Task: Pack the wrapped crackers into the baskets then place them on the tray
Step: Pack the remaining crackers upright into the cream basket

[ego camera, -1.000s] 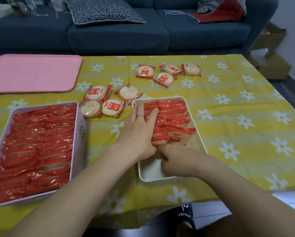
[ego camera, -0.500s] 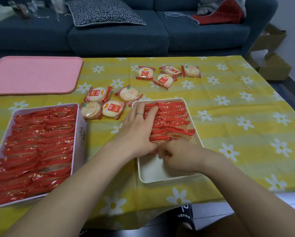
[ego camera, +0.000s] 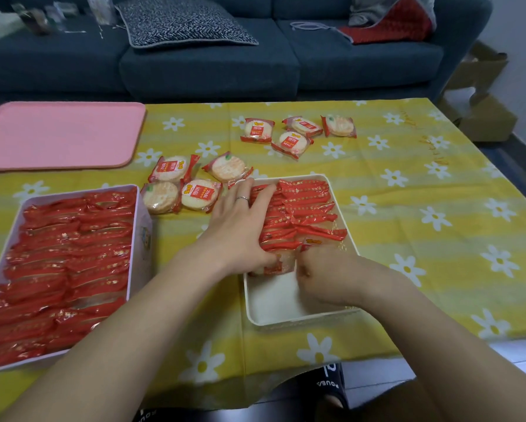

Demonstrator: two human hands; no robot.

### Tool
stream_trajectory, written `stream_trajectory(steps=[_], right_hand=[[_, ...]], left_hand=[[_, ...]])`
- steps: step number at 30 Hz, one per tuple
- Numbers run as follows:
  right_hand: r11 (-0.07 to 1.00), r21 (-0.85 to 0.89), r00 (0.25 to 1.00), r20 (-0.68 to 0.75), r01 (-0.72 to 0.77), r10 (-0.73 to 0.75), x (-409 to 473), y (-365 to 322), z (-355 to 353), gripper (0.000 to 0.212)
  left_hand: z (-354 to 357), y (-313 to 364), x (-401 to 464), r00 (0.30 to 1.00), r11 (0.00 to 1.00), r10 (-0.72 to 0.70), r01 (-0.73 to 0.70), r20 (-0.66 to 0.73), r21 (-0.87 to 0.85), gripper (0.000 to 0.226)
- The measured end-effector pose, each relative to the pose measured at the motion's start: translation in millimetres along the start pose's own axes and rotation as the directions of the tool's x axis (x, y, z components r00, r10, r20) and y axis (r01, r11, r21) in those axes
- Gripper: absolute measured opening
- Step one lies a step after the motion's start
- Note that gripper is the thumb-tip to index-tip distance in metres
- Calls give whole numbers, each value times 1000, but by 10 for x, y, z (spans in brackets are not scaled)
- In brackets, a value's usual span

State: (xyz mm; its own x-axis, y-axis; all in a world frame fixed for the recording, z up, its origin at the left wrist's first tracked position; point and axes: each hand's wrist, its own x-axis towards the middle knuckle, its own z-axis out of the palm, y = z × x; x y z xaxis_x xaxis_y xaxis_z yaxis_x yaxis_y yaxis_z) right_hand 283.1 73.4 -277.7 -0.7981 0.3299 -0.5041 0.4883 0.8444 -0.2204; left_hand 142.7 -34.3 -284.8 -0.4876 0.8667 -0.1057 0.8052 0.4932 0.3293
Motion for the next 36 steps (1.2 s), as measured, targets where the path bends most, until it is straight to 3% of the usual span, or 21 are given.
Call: stream_trajectory(steps=[4, 6, 9, 14, 18, 23, 36], right_hand=[[991, -56, 991, -51, -123, 120, -10, 27, 17, 12], [990, -57, 988, -92, -131, 126, 20, 16, 51, 28], [983, -130, 985, -134, -128, 111, 47, 1, 74, 36], [986, -149, 988, -142, -80, 59, 19, 39, 42, 34], [992, -111, 991, -121, -61, 48, -45, 22, -19, 10], [995, -86, 998, -57, -45, 40, -96, 13, -34, 34], [1000, -7, 1000, -7, -13, 13, -29, 19, -35, 10]], left_hand=[[28, 66, -7, 1000, 997, -1, 1, 4, 77, 125], [49, 96, -8, 1000, 997, -5, 4, 7, 75, 124], [55, 127, -14, 1000, 998, -5, 4, 8, 66, 121], [40, 131, -22, 999, 999, -16, 14, 34, 41, 121], [54, 122, -6, 999, 999, -12, 11, 42, 37, 125], [53, 95, -3, 999, 999, 0, -1, 33, 42, 127], [34, 29, 1, 999, 1000, 11, -11, 30, 7, 132]])
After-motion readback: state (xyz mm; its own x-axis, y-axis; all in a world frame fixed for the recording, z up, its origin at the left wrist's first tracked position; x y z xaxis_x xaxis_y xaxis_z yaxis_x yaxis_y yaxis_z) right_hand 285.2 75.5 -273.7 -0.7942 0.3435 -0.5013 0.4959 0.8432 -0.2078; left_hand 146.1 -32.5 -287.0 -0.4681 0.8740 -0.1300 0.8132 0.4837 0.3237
